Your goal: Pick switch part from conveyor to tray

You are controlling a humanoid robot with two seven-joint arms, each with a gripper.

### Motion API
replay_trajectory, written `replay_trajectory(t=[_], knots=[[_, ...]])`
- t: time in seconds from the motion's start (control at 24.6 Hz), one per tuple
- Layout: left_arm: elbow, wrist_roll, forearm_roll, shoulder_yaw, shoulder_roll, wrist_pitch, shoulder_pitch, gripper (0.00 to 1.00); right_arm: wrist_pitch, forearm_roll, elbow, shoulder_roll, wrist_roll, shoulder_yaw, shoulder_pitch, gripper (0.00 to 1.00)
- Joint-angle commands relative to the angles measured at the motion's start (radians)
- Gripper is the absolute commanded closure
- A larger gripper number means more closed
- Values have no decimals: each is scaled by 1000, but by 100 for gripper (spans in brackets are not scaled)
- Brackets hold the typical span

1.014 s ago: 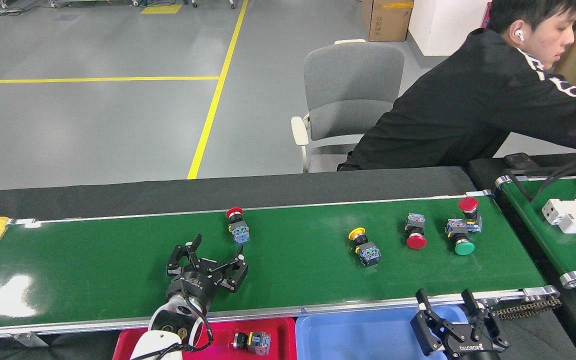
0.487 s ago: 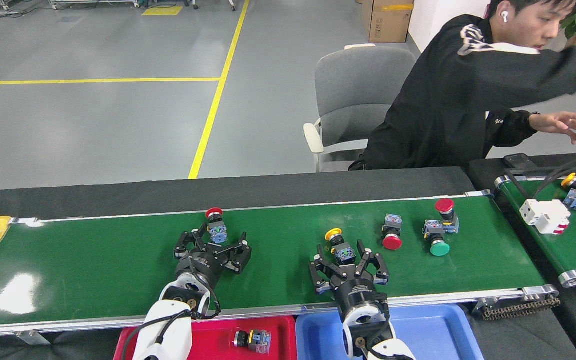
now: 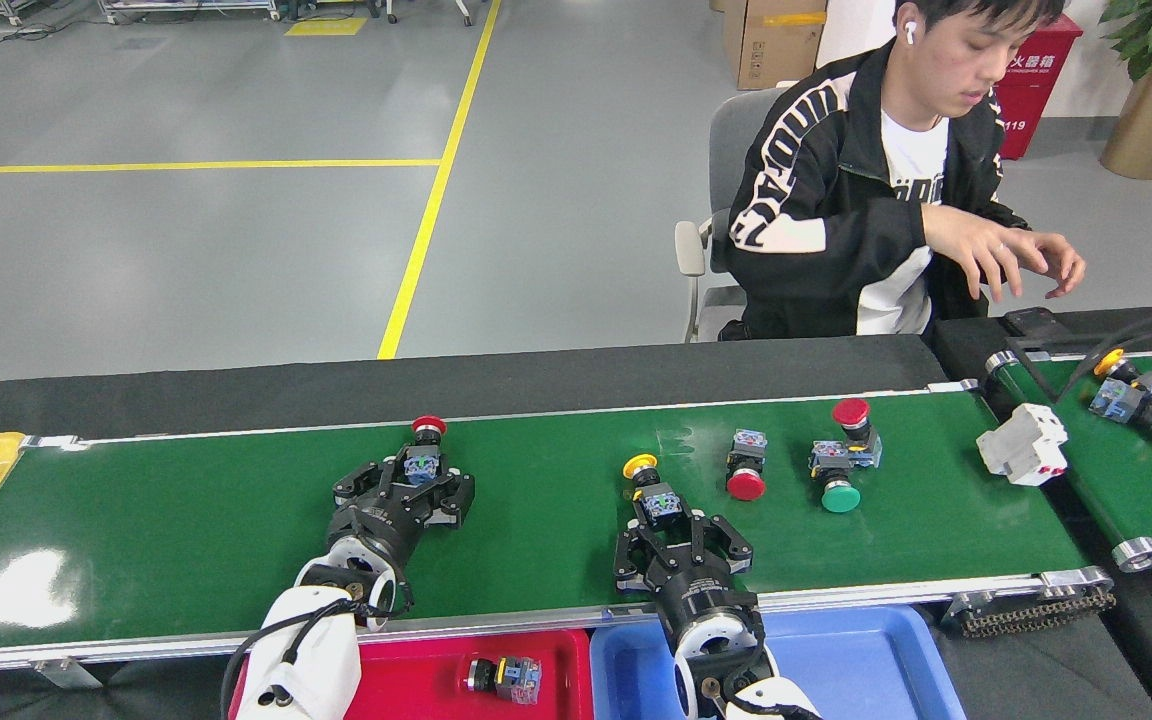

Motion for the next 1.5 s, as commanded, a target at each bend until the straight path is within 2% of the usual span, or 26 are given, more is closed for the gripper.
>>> replay_trajectory(t=[0.0,0.08,0.2,0.37,0.41,0.45,0.49,0.53,0.57,0.69,0.77,0.93,0.97,1.1,1.22,1.38,1.46], knots=[[-122,0,10,2,20,-17,45,92,-45,-28,-107,-26,0,-1,31,98],[-280,-1,12,7,42,-47,152,91,-128,-57,-236,-69,3,-1,112,98],[-538,0,10,34,73,-119,382,90,-346,-77,-403,-120,1,-3,266,97],[-739,48,9,71,111,-195,648,85,-616,-82,-466,-146,1,-3,387,90],[-746,68,9,73,119,-197,684,79,-658,-82,-466,-142,6,-3,408,85],[-743,78,6,73,123,-198,700,61,-682,-80,-464,-142,21,2,425,71],[-742,82,4,73,126,-198,706,41,-684,-80,-464,-137,43,13,434,43],[-742,82,6,73,126,-201,717,17,-684,-80,-464,-131,84,31,444,0],[-742,85,7,68,128,-201,718,0,-685,-80,-464,-128,101,36,444,2],[-742,83,6,70,116,-200,721,0,-679,-82,-464,-114,103,33,433,1],[-742,83,6,76,105,-189,721,0,-644,-83,-464,-79,103,2,424,1],[-742,82,6,165,36,-97,720,0,-532,-83,-467,-10,95,-214,368,2],[-742,77,6,195,17,-79,718,0,-503,-83,-467,-7,95,-271,362,2],[-742,66,6,266,-15,-11,700,0,-447,-83,-466,-13,63,-395,361,2],[-742,52,10,304,-15,45,683,0,-424,-83,-466,-27,-32,-513,390,2],[-742,45,53,333,-15,44,681,0,-414,-82,-467,-48,-115,-560,509,1],[-742,37,82,333,-12,41,681,0,-414,-82,-466,-65,-123,-558,528,2]])
